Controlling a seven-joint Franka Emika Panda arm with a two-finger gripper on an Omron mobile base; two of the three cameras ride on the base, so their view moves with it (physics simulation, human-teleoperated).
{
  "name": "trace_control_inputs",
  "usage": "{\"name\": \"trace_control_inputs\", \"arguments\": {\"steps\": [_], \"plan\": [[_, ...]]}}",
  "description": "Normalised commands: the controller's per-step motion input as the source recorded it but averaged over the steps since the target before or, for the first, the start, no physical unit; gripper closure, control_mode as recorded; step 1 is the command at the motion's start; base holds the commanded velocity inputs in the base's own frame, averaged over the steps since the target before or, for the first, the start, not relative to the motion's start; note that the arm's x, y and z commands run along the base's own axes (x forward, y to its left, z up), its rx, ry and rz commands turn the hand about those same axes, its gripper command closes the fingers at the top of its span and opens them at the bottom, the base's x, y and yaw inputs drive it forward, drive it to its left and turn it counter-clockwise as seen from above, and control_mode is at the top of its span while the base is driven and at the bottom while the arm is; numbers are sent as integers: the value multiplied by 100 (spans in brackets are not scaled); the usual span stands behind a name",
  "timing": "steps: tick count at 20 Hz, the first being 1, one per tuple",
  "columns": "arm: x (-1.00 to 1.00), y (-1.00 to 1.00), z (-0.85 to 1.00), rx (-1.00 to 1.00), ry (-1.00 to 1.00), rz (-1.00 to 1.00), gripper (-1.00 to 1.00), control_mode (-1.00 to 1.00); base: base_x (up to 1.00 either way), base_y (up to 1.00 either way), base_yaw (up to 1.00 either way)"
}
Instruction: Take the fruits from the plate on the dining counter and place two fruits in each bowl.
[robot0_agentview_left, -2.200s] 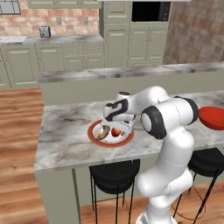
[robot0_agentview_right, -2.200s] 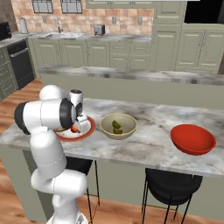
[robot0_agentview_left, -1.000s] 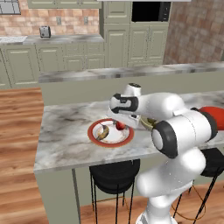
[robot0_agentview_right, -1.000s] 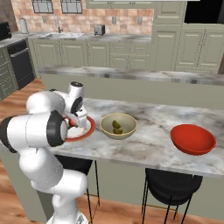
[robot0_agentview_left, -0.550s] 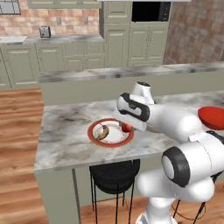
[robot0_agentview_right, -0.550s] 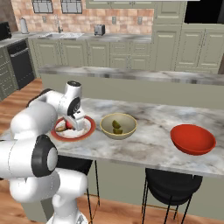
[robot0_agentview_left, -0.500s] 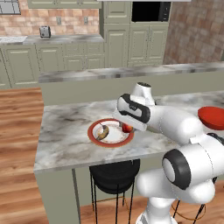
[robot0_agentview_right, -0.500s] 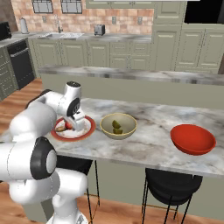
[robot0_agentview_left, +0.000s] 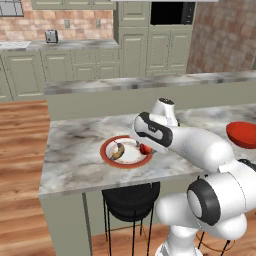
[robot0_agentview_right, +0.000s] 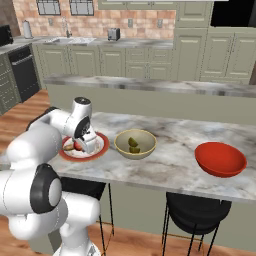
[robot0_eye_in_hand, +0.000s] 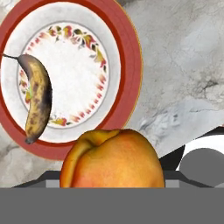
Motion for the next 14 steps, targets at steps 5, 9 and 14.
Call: {"name": "trace_control_inputs", "arguments": {"steps": [5,9,14], "plan": [[-3,-5,0,0,-1,-3,100,100,-1,-38,-8],[0,0,0,0,0,0,100,100,0,-81,-8],[0,0,0,0,0,0,100,100,15,-75,-4]]}}
